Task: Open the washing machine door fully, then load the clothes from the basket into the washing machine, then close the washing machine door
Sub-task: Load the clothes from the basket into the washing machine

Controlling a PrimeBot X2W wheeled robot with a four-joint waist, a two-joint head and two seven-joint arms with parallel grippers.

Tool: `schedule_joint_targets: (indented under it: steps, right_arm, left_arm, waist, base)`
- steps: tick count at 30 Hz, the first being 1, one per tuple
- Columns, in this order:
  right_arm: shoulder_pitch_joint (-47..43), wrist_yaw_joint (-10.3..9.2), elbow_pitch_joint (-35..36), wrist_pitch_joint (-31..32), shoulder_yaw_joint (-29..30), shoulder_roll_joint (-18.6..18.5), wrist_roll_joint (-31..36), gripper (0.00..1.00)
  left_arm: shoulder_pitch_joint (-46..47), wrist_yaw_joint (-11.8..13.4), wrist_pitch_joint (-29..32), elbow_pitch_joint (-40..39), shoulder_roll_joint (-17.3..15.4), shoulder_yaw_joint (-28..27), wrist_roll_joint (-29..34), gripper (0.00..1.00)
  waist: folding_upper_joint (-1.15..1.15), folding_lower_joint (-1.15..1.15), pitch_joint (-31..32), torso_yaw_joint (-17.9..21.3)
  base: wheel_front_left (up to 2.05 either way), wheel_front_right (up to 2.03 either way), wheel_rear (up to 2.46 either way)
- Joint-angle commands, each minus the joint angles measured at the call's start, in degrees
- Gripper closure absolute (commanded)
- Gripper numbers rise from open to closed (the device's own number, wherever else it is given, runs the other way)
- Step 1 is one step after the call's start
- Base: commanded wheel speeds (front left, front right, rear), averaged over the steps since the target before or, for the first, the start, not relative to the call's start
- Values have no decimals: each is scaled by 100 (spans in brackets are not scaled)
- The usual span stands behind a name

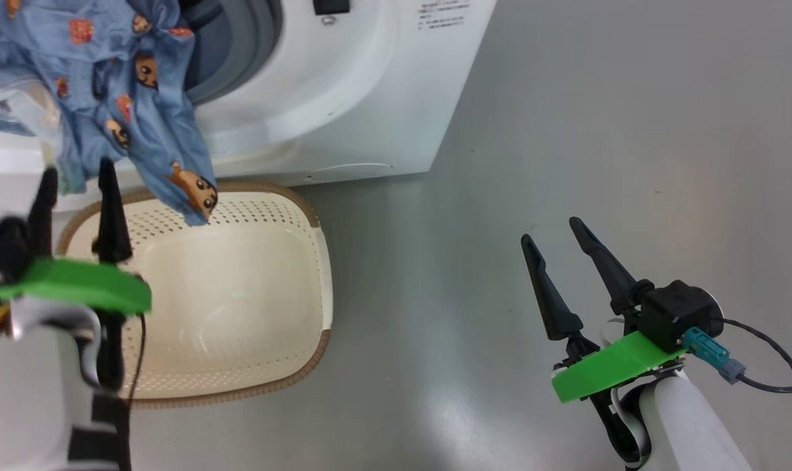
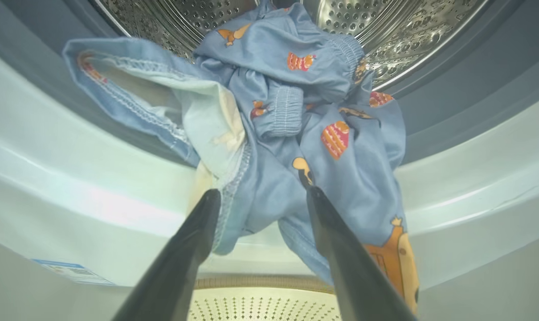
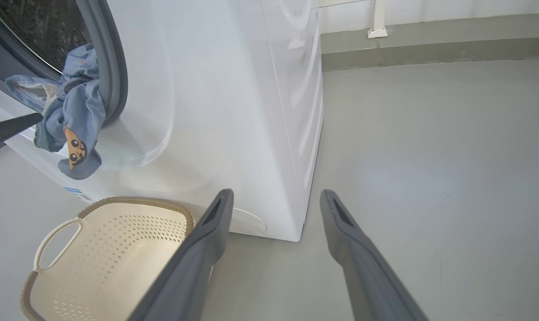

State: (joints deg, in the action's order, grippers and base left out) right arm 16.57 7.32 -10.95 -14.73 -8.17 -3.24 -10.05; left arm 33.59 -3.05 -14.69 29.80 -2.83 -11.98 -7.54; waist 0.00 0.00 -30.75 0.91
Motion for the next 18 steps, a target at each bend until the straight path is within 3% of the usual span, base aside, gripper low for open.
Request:
schedule_joint_targets:
  steps: [1,9,18]
  right_arm:
    - [-6,17,128,-27,-102,36,59,0]
    - [-150,17,113,-27,33,36,86,0]
    - [-288,17,194,-27,124,36,88,0]
  left_arm:
    - [-215,11,-30,-212,-174,-161,-45,0]
    - [-1514,109,-30,-1121,-18,-30,-500,0]
    - [-2655,566,-30,-2040,-7,414,-933,0]
  waist:
    - [0,0,47,-42]
    - [0,0,306,-107]
    - [0,0,501,-76]
  base:
    - [0,0,0]
    - [0,0,0]
    - [0,0,0]
